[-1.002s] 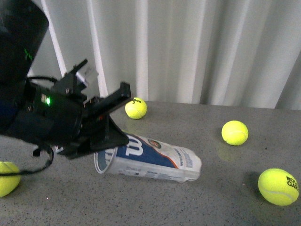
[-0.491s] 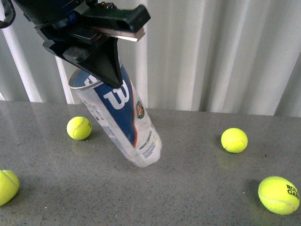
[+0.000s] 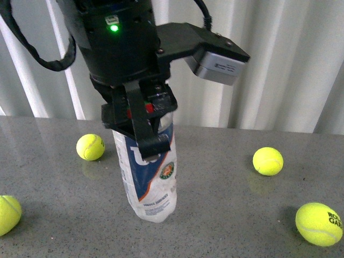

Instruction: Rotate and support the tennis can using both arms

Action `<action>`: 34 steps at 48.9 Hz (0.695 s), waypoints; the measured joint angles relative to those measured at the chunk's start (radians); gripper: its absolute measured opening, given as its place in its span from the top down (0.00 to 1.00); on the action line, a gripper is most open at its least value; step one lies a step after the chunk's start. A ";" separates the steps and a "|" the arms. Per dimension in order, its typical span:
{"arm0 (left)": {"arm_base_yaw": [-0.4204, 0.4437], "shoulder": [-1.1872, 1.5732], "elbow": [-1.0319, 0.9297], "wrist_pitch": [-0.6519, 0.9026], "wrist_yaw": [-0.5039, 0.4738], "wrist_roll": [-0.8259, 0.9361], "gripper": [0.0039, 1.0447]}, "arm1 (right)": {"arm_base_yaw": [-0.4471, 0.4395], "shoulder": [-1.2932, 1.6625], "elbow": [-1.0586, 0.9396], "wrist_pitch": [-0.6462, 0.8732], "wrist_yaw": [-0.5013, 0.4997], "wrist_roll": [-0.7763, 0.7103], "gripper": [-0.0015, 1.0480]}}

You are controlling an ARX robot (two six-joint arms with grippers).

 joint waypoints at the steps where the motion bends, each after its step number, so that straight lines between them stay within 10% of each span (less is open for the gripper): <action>1: -0.008 0.005 0.002 -0.001 0.000 0.005 0.97 | 0.000 0.000 0.000 0.000 0.000 0.000 0.07; 34: -0.052 0.127 0.087 -0.037 -0.035 0.108 0.97 | 0.000 0.000 0.000 0.000 0.000 0.000 0.07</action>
